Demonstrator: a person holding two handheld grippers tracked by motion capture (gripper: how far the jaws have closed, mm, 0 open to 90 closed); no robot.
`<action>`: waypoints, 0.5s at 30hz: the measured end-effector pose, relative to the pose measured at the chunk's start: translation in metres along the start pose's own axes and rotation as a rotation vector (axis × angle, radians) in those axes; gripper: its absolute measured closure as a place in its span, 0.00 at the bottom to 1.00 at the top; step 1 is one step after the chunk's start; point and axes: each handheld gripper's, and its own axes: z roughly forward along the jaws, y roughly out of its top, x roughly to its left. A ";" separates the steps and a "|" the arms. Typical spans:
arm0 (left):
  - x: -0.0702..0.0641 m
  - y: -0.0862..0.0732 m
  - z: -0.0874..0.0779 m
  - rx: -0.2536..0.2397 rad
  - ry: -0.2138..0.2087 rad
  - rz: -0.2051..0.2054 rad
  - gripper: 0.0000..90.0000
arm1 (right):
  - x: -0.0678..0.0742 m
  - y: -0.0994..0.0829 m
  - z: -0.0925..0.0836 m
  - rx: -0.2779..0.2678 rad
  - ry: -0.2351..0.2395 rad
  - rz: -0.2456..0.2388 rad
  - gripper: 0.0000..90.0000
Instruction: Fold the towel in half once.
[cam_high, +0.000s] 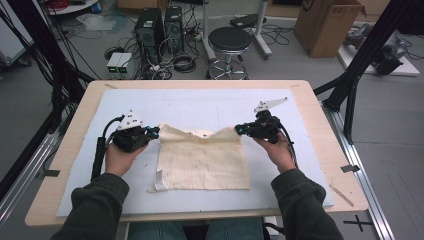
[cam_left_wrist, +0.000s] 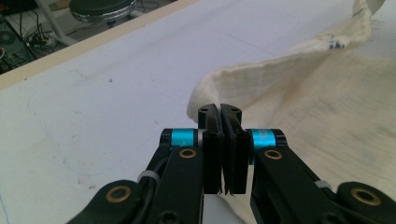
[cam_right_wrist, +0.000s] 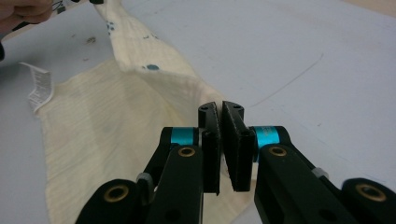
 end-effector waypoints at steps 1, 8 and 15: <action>-0.001 0.000 -0.002 0.005 0.000 0.006 0.97 | 0.004 0.001 -0.002 -0.001 0.003 -0.004 0.95; -0.009 -0.005 -0.014 -0.017 -0.007 -0.007 0.97 | 0.014 0.000 -0.013 0.014 -0.003 -0.030 0.95; -0.019 -0.011 -0.029 -0.042 -0.018 0.016 0.97 | 0.023 -0.011 -0.023 0.003 0.001 -0.036 0.95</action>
